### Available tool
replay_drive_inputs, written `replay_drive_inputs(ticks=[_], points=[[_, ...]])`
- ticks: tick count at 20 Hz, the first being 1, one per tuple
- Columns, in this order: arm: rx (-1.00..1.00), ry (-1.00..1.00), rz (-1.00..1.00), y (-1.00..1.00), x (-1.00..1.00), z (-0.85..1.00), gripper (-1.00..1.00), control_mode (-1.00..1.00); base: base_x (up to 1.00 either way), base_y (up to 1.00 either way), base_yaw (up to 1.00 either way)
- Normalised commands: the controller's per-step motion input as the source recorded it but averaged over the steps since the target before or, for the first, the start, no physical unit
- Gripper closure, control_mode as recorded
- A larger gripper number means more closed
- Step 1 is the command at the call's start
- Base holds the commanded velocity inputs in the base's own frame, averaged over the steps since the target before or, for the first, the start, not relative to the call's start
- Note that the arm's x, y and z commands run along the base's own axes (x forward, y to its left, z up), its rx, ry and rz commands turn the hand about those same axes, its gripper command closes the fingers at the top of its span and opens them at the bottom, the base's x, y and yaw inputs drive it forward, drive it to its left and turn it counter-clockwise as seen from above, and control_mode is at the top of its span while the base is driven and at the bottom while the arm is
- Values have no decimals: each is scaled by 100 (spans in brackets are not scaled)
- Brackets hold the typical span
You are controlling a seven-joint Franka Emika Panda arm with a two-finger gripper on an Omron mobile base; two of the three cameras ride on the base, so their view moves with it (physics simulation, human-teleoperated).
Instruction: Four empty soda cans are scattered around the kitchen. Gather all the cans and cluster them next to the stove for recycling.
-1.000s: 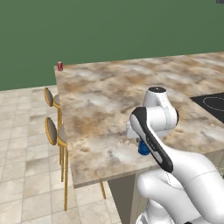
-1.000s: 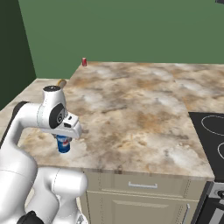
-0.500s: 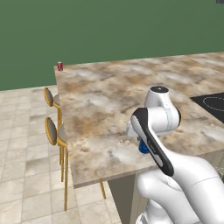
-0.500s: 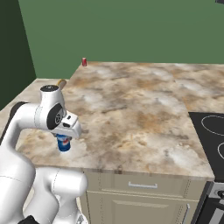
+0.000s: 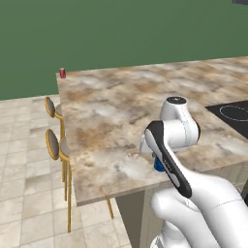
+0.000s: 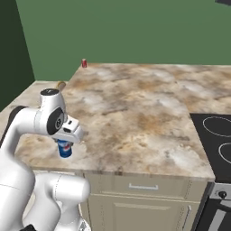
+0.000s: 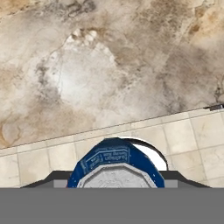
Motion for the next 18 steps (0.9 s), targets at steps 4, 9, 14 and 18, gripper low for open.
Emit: replay_drive_inputs(ticks=[4, 9, 14, 18], points=[[0, 0, 0, 0, 0, 0, 100, 100, -27, -57, -3], [0, 0, 0, 0, 0, 0, 100, 100, -15, -77, -1], [0, 0, 0, 0, 0, 0, 100, 100, -26, -91, 0], [0, 0, 0, 0, 0, 0, 100, 100, -20, -94, -2]])
